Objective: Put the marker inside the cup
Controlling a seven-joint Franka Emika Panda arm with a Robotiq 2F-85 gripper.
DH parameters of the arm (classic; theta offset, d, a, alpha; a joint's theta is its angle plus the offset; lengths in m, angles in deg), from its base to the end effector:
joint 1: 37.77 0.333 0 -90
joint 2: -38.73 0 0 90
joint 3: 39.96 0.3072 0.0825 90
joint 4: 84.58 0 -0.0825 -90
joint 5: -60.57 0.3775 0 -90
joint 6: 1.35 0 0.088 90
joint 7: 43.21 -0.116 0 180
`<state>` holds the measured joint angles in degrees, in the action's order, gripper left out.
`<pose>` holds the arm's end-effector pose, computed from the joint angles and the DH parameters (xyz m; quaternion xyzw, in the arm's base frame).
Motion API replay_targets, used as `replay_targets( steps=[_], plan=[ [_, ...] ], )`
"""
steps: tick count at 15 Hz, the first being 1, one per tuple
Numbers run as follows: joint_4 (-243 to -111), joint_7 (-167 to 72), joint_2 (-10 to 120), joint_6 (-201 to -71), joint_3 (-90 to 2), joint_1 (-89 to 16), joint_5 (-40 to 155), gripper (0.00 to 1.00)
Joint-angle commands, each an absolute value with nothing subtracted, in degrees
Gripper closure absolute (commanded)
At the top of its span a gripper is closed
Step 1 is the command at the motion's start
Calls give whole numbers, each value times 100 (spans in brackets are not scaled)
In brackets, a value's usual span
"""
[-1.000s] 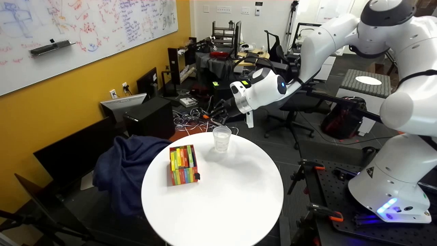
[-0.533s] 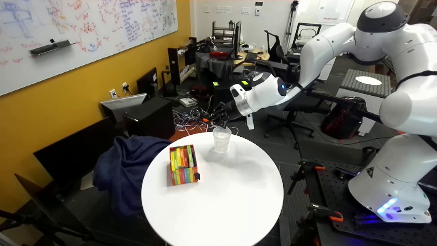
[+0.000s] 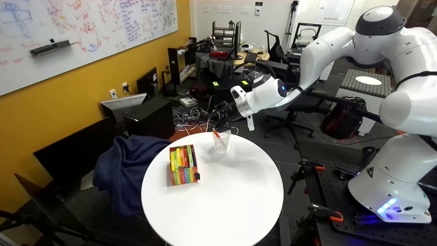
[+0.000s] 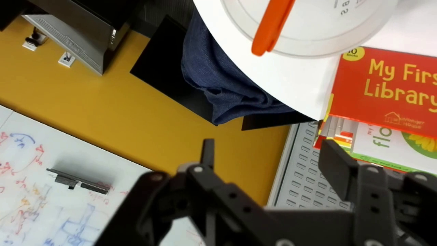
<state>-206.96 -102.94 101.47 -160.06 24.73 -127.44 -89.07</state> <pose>0.5025 -0.1584 0.1743 0.8784 0.1929 0.4202 0.1207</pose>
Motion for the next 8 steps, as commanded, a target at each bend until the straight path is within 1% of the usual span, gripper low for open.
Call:
replay_targets(
  steps=[1,8],
  plan=[
    [-20816,-10129,10221,-16028,2581,-12943,-8893,0],
    [-21167,-10156,9914,-15817,2672,-13127,-8746,0]
  ],
)
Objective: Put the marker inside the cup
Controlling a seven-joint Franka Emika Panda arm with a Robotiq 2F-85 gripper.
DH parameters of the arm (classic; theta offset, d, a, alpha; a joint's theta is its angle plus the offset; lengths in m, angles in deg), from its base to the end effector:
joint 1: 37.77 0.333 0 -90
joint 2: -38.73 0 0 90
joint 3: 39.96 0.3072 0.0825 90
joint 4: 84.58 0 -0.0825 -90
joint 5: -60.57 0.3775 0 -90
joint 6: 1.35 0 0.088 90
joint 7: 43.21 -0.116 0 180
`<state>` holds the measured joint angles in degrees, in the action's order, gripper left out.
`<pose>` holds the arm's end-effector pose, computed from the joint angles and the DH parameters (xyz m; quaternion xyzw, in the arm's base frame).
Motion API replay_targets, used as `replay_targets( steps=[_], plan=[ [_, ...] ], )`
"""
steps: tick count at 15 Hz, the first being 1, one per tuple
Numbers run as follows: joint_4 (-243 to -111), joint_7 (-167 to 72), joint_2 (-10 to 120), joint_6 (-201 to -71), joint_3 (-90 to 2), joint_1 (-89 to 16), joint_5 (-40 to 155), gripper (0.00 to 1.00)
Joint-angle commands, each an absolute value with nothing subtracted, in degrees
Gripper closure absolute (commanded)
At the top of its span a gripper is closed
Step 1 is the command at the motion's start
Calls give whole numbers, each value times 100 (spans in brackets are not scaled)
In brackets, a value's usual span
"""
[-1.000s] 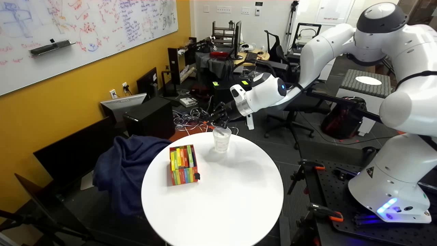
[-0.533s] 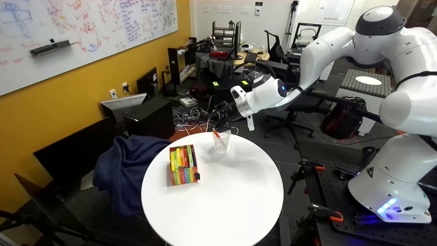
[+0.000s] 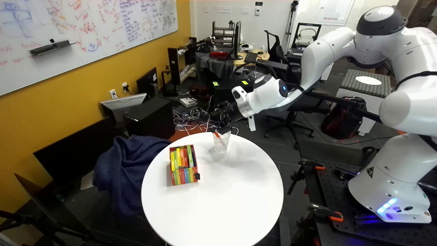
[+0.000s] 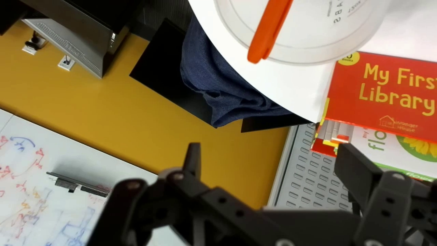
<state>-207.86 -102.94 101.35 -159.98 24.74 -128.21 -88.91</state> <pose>0.4972 -0.1584 0.1728 0.8806 0.1906 0.4174 0.1182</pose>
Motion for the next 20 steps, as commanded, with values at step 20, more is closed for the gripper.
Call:
replay_targets(
  steps=[20],
  plan=[
    [-21791,-9629,6830,-14398,3043,-12105,-5276,0]
  ],
)
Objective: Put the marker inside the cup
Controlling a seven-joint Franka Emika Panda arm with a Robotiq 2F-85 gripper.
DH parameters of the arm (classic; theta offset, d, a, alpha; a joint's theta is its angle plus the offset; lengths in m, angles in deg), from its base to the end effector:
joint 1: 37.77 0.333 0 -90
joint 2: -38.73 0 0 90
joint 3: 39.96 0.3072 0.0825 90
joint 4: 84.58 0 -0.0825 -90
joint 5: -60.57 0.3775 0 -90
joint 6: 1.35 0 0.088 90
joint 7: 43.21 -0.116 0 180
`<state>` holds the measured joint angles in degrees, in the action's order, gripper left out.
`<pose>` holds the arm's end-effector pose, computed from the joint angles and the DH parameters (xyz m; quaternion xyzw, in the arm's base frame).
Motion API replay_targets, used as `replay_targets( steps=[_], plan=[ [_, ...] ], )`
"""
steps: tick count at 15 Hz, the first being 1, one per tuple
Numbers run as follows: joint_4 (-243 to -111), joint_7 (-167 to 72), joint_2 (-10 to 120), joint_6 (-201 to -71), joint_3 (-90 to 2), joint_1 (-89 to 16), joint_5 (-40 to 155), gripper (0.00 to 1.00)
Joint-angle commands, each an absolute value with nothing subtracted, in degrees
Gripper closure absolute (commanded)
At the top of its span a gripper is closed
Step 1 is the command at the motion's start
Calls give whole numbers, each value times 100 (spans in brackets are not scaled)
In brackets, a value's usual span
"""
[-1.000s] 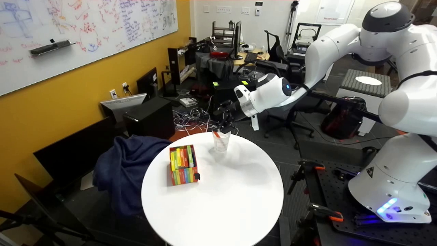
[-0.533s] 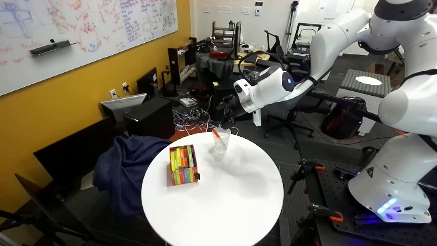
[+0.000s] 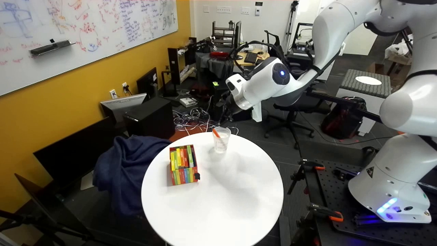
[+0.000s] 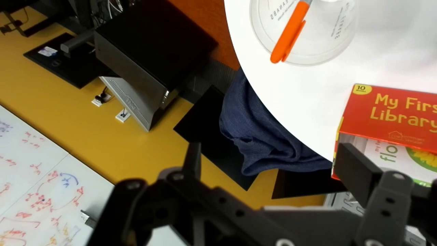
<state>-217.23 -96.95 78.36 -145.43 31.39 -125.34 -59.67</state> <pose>0.5007 -0.1133 0.2377 0.9143 0.1611 0.2909 0.2312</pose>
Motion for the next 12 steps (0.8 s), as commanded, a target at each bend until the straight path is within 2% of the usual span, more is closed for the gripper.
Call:
replay_targets(
  steps=[1,7,12],
  plan=[
    [-21762,-9535,6641,-14417,2961,-11937,-5036,0],
    [-21673,-9208,5537,-14728,1885,-10592,-3923,0],
    [-21641,-9052,5044,-14959,174,-8901,-3510,0]
  ],
)
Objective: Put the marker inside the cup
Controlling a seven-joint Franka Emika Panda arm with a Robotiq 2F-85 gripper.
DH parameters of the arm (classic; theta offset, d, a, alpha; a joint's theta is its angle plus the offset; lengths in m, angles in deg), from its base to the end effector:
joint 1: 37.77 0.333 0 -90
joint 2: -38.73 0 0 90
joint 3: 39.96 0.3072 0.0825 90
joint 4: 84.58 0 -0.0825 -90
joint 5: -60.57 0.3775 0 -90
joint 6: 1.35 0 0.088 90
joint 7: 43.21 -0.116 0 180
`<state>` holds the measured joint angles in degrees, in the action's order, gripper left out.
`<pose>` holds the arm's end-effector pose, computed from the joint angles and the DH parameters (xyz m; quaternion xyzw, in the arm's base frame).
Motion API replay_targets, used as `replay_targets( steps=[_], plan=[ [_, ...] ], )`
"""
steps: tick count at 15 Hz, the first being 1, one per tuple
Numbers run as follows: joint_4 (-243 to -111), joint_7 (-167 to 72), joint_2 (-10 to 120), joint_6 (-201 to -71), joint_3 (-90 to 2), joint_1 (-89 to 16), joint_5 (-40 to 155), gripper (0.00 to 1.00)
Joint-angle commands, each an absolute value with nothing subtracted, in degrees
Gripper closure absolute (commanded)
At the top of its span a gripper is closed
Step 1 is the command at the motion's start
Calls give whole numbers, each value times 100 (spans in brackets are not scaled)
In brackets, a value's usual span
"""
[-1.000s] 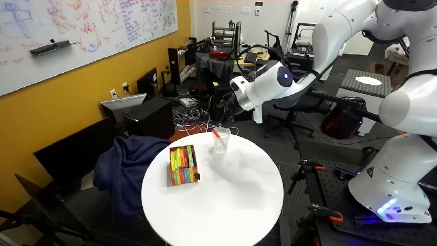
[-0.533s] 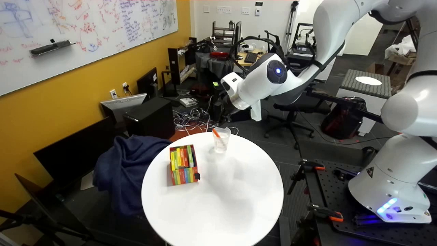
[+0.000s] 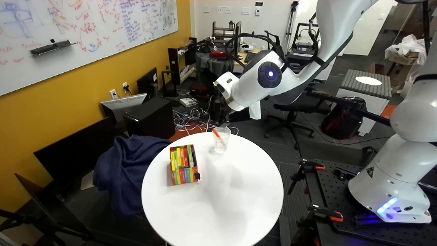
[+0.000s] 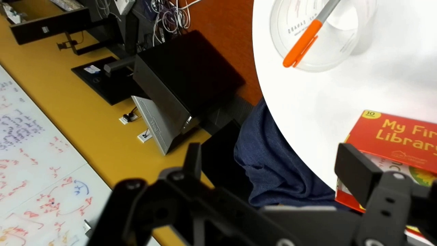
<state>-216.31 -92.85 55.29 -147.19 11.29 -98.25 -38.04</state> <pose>0.5174 -0.0702 0.2597 0.9079 0.1771 0.2076 0.3181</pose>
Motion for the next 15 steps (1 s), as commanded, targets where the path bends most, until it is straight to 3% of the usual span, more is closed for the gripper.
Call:
replay_targets(
  steps=[1,8,13,15],
  plan=[
    [-21641,-9024,4980,-14974,-213,-8510,-3444,0],
    [-21618,-8967,4855,-15066,-2854,-5882,-3340,0],
    [-21592,-9168,4982,-15015,-3636,-5075,-3426,0],
    [-21594,-9184,4998,-14954,-3384,-5310,-3488,0]
  ],
)
